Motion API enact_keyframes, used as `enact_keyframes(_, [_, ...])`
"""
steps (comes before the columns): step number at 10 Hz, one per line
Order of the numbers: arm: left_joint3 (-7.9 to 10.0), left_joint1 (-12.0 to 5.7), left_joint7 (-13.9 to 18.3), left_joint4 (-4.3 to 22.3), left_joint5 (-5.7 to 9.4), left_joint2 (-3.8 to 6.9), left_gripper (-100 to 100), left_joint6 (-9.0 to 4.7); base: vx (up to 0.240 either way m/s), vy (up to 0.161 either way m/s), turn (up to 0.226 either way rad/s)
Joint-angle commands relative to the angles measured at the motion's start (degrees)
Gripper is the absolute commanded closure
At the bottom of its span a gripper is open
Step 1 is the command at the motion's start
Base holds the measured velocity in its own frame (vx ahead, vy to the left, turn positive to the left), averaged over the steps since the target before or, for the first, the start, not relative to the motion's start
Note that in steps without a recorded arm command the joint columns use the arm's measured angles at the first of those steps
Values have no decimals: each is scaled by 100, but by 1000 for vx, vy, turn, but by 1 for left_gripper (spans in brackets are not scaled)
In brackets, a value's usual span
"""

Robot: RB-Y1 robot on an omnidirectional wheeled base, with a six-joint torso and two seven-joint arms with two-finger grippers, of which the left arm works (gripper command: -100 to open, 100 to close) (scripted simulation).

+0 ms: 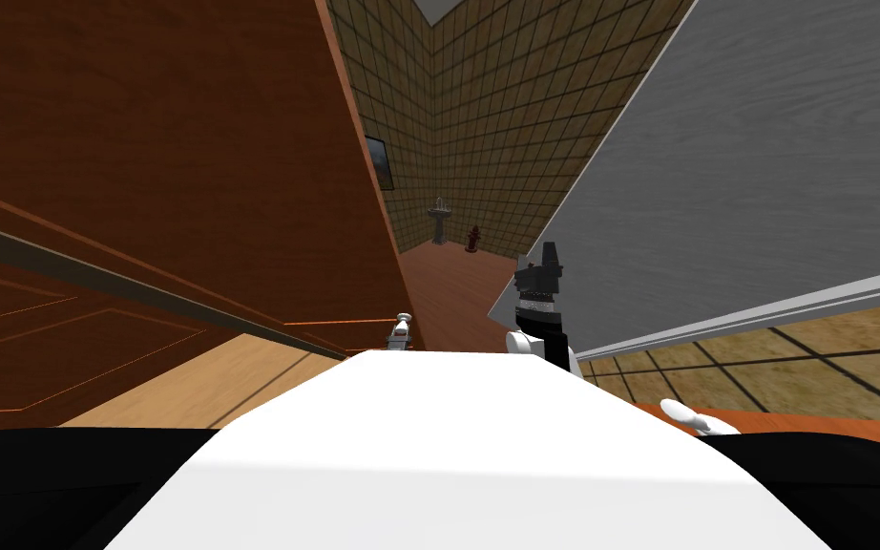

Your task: Push the door open

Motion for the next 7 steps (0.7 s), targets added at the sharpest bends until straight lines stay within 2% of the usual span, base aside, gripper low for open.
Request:
enact_keyframes(1, [-10,7,2,-1,-3,-6,100,7,-12,4,-10])
enact_keyframes(4, [-10,7,2,-1,-3,-6,100,7,-2,0,-1])
enact_keyframes(7, [428,-132,109,196,-241,-218,100,223,14,-17,-17])
